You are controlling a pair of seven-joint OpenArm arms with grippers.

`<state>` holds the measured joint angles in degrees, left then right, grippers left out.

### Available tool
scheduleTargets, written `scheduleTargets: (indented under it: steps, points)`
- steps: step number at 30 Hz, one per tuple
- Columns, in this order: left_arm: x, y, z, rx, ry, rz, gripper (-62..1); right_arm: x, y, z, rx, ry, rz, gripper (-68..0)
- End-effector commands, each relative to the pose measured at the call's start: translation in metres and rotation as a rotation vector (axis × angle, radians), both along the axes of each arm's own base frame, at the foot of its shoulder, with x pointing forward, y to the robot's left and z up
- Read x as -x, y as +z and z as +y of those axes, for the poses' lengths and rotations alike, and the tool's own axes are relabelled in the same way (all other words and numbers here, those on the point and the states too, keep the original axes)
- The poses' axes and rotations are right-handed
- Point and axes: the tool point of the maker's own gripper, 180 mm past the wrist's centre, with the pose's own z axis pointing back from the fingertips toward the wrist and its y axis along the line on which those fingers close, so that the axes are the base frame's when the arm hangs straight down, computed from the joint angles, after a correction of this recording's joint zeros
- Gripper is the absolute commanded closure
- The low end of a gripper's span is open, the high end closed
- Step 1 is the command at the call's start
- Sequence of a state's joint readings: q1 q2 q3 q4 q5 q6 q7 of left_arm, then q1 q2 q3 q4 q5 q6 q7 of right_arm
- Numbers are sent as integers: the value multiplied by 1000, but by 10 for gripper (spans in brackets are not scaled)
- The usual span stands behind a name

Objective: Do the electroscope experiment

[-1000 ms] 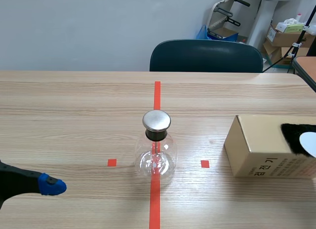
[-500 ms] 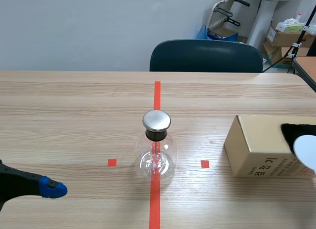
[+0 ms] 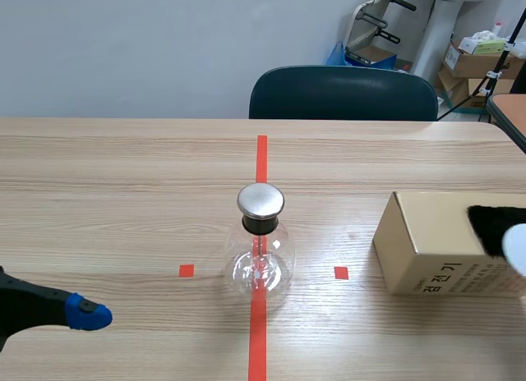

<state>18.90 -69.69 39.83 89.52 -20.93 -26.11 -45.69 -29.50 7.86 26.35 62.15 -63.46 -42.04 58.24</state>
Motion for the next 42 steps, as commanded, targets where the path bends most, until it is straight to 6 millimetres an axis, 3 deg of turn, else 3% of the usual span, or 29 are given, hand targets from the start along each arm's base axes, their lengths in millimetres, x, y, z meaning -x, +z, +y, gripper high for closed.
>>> scheduleTargets:
  steps: [1, 4, 10, 12, 18, 20, 23, 25, 27, 31, 33, 38, 40, 42]
  points:
    - [0, 9, -6, 41, 0, -3, -416, 1, 6, 8, 23, 68, -32, -11]
    - [0, 10, -6, 44, 0, -4, -416, 2, 6, 10, 10, 59, -34, -11]
    - [-1, 15, -6, 72, 7, -11, -416, -9, 11, -53, 49, -304, -70, -11]
    - [-1, 16, -6, 78, 8, -13, -416, -10, 11, -50, 49, -290, -70, -11]
    - [-5, 21, -5, 97, 14, -30, -416, -3, 8, 0, 9, -13, -48, -11]
    - [-8, 23, -4, 101, 20, -38, -416, -4, 8, -7, 14, -52, -52, -11]
    - [-10, 25, -3, 104, 23, -49, -416, -10, 12, -47, 43, -275, -72, -11]
    - [-12, 27, -3, 112, 26, -58, -416, -10, 13, -61, 55, -348, -78, -10]
    - [-14, 29, -2, 113, 30, -68, -416, -11, 12, -50, 54, -274, -72, -11]
    - [-17, 30, -1, 109, 36, -86, -416, -5, 10, -8, 26, -28, -51, -11]
    - [-20, 31, -1, 106, 47, -103, -416, -5, 10, -10, 25, -45, -52, -11]
    - [-22, 31, 0, 100, 57, -123, -416, -10, 14, -60, 61, -320, -77, -10]
    - [-22, 31, 0, 101, 57, -123, -416, -12, 14, -53, 59, -275, -77, -10]
    - [-22, 31, 0, 102, 58, -125, -416, -10, 12, -31, 44, -151, -66, -11]
